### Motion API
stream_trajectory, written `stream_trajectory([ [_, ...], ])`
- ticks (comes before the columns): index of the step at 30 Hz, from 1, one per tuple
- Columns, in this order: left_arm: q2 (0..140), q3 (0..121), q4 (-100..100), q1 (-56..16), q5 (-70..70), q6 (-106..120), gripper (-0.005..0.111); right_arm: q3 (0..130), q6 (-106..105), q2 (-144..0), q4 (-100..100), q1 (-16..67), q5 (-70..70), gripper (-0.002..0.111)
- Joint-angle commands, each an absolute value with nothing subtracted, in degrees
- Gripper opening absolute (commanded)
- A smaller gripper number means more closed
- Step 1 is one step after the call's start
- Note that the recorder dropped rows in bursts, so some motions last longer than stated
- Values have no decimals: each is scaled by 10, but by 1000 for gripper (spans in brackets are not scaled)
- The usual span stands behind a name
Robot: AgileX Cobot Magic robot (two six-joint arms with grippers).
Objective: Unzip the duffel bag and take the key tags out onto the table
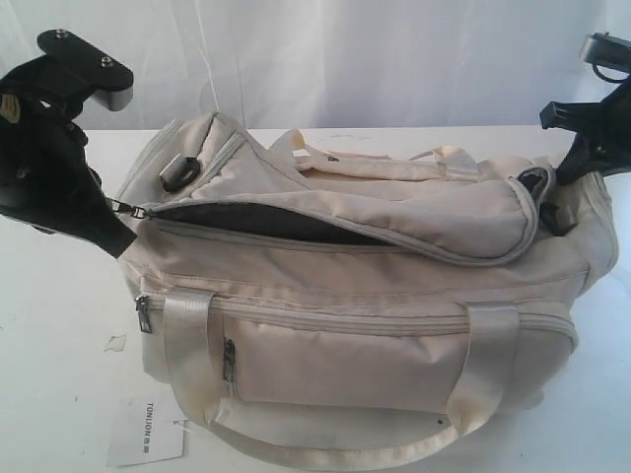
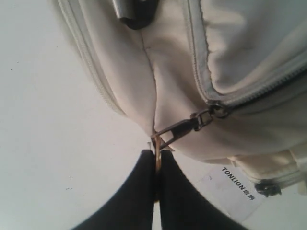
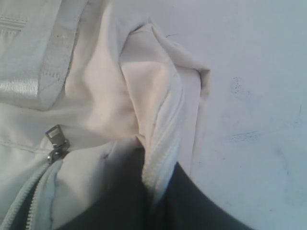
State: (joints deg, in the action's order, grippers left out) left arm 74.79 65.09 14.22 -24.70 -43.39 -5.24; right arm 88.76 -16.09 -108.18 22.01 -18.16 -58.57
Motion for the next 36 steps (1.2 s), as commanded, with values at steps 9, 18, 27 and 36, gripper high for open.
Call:
stream_trajectory([
  [9,733,627,0,-241,-413,77,0,886,-167,-981,211,-188,-553,71],
  [18,730,627,0,-241,-411,76,0,886,-251,-860,277,-154,-589,70],
  [27,700,627,0,-241,-406,75,0,885,-374,-801,404,36,-693,68],
  [36,691,627,-11,-241,-403,75,0,853,-390,-837,241,235,-636,64],
])
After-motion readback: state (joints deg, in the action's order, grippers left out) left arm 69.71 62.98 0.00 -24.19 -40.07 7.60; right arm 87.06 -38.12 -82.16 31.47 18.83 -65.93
